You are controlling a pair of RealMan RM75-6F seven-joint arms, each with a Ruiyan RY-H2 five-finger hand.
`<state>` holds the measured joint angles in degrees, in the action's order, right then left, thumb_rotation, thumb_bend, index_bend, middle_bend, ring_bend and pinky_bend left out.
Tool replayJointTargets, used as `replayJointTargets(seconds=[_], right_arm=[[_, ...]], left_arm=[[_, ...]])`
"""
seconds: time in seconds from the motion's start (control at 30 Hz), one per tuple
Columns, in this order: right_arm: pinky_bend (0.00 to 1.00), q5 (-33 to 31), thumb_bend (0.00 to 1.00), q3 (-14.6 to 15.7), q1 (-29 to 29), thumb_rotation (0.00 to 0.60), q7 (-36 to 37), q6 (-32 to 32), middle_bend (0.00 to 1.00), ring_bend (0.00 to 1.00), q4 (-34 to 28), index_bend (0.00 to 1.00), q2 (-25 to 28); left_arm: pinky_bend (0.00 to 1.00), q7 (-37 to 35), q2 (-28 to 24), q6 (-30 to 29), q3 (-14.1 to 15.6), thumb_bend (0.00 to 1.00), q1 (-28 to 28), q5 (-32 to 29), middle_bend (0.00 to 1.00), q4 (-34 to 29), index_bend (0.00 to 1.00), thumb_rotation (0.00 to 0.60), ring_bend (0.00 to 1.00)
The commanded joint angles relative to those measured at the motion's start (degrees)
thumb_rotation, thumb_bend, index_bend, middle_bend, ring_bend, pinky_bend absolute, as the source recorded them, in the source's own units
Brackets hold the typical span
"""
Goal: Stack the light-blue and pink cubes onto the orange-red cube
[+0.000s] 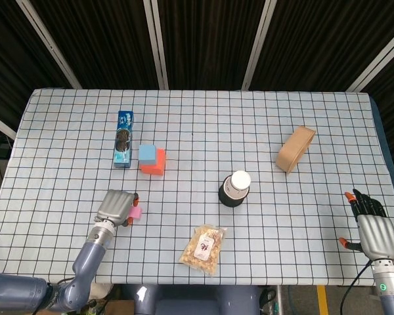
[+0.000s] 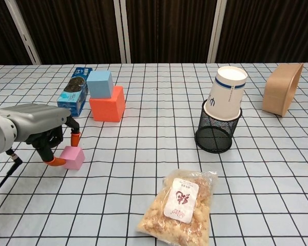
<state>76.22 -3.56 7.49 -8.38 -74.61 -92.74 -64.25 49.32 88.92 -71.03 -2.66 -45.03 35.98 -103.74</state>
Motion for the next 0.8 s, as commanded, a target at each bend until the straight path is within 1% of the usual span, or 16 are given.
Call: replayJointTargets(seconds=[0.03,0.3,0.5,0.67,0.8], right_arm=[[0.1,-0.1,0.1,-0.02,0.12,0.6,0.03,0.21,0.03,0.05,0.07,0.07,-0.08],[0.1,-0.14,0.1,-0.02,0.34,0.6,-0.19,0.43,0.03,0.05,0.04,0.07,-0.22],[0.1,-0.13,0.1,0.02,0.35,0.6,-0.12,0.42,0.03,0.05,0.02,0.07,-0.15],[0.1,0.01,0.1,0.09,0.34,0.6,0.06,0.38,0.03,0.06,-0.07,0.07,-0.08],[0.1,0.13,0.1,0.11,0.29,0.6,0.11,0.2,0.03,0.05,-0.12,0.07,-0.03]], left_arm=[[0.74,0.12,0.07,-0.06,0.01,0.31,0.03,0.15,0.86,0.28,0.43,0.6,0.73],[0.74,-0.22,-0.05,0.14,-0.2,0.31,0.28,0.32,0.87,0.2,0.44,0.6,0.73],[0.74,-0.57,-1.13,-1.05,-0.62,0.31,0.71,1.35,0.86,-1.45,0.44,0.6,0.73],[0.74,-0.89,-2.31,-2.09,-1.41,0.31,1.0,1.87,0.86,-2.89,0.44,0.6,0.73],[0.74,-1.11,-3.03,-2.36,-2.88,0.31,0.71,1.41,0.86,-3.79,0.44,0.6,0.73]])
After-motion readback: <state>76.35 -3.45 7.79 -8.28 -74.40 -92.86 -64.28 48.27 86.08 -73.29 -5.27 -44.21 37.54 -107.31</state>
